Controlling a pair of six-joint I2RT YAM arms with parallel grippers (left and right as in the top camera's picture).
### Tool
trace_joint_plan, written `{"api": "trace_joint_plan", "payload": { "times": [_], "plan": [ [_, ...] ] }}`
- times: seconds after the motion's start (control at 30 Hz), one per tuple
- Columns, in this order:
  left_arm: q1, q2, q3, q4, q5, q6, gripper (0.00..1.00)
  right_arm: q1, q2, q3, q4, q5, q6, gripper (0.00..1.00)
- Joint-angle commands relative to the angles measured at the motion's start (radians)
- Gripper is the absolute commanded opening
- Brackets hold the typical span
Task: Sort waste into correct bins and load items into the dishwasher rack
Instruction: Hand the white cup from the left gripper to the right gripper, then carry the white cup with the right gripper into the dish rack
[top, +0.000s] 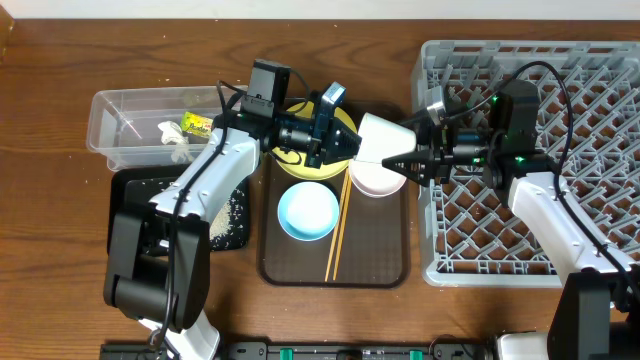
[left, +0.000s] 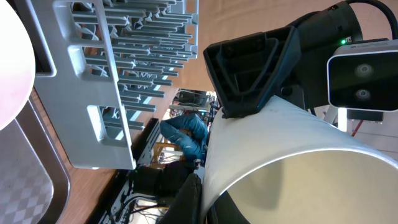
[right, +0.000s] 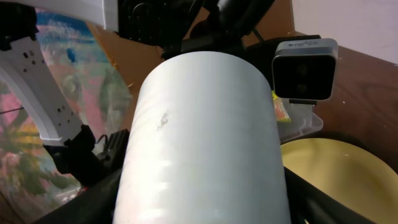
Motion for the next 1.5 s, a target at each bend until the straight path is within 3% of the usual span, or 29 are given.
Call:
{"api": "trace_joint_plan", "payload": {
  "times": [0.0, 0.37, 0.47, 0.57, 0.73, 0.8, 0.87, 1.0, 1.2, 1.47],
  "plan": [
    [0.003, -0.002, 0.014, 0.001, 0.01, -0.009, 0.06, 0.011, 0.006, 0.006, 0.003, -0.031, 0.0, 0.68],
    [0.003, -0.002, 0.014, 0.001, 0.009, -0.009, 0.06, 0.011, 0.006, 0.006, 0.003, 0.0, 0.001, 0.46],
    [0.003, -0.002, 0.014, 0.001, 0.008, -0.007, 0.1, 0.011, 0.006, 0.006, 0.003, 0.0, 0.001, 0.44],
    [0.003, -0.002, 0.014, 0.0, -0.014, 0.027, 0.21, 0.011, 0.006, 0.006, 0.003, 0.045, 0.038, 0.37],
    [0.003, -0.002, 0.013, -0.022, -0.193, 0.065, 0.34, 0.002, 0.006, 0.006, -0.019, 0.243, 0.139, 0.26],
    [0.005, -0.002, 0.013, -0.054, -0.309, 0.109, 0.38, -0.006, 0.006, 0.006, -0.024, 0.272, 0.159, 0.18],
    [0.012, -0.002, 0.013, -0.087, -0.42, 0.142, 0.44, -0.019, 0.006, 0.006, -0.025, 0.288, 0.174, 0.01],
    [0.052, -0.008, 0.013, -0.098, -0.544, 0.195, 0.44, -0.064, 0.005, 0.006, -0.028, 0.318, 0.174, 0.01],
    [0.143, -0.056, 0.013, -0.13, -0.554, 0.217, 0.45, -0.127, -0.039, 0.008, -0.099, 0.49, 0.203, 0.01],
    [0.203, -0.215, 0.013, -0.389, -0.818, 0.402, 0.44, -0.16, -0.246, 0.009, -0.3, 0.816, 0.203, 0.01]
  ]
}}
